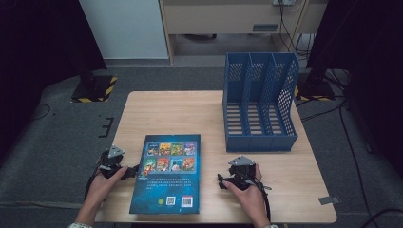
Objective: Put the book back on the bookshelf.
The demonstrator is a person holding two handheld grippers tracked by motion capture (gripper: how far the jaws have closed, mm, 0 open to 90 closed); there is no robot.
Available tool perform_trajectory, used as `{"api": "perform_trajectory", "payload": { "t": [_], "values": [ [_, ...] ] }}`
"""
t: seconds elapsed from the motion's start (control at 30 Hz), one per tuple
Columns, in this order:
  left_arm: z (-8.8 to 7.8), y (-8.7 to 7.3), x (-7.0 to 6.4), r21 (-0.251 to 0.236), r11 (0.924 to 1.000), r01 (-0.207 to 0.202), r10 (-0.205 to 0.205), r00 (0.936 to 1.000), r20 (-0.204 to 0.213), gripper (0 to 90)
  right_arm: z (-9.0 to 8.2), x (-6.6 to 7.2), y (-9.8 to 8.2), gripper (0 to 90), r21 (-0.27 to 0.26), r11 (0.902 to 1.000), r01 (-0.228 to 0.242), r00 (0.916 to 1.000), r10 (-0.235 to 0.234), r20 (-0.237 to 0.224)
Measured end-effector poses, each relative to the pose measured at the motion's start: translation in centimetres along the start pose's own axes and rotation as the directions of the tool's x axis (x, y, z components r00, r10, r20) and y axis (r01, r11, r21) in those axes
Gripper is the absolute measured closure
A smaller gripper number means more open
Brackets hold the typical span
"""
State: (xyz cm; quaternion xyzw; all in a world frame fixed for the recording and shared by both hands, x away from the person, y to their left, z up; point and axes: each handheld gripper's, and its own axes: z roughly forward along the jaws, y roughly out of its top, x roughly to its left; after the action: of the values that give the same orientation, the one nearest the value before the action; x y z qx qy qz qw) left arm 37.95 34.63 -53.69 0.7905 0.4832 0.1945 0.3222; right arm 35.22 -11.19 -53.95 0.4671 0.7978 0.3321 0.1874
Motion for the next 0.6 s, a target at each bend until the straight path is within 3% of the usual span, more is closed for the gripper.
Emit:
{"api": "perform_trajectory", "payload": {
  "t": [0.37, 0.47, 0.6],
  "values": [
    [-0.2, 0.1, 0.1, 0.001, 1.0000, 0.006, -0.006, 0.9999, 0.011, 2.1, 0.0, 0.1, 0.0, 1.1, 0.002, 1.0000, -0.006, 1.0000, 0.006, 0.003],
    [-0.5, 0.1, 0.2, -0.003, 0.9992, 0.039, -0.039, 0.9990, 0.023, 4.8, -0.3, 0.0, 0.2, 9.0, -0.011, 0.9997, -0.020, 0.9994, 0.019, -0.028],
    [-2.1, 0.3, 0.5, -0.036, 0.9957, 0.086, -0.086, 0.9963, 0.005, 6.4, -1.1, 0.3, 0.8, 7.2, -0.048, 0.9988, -0.006, 0.9995, 0.004, -0.030]
  ]
}}
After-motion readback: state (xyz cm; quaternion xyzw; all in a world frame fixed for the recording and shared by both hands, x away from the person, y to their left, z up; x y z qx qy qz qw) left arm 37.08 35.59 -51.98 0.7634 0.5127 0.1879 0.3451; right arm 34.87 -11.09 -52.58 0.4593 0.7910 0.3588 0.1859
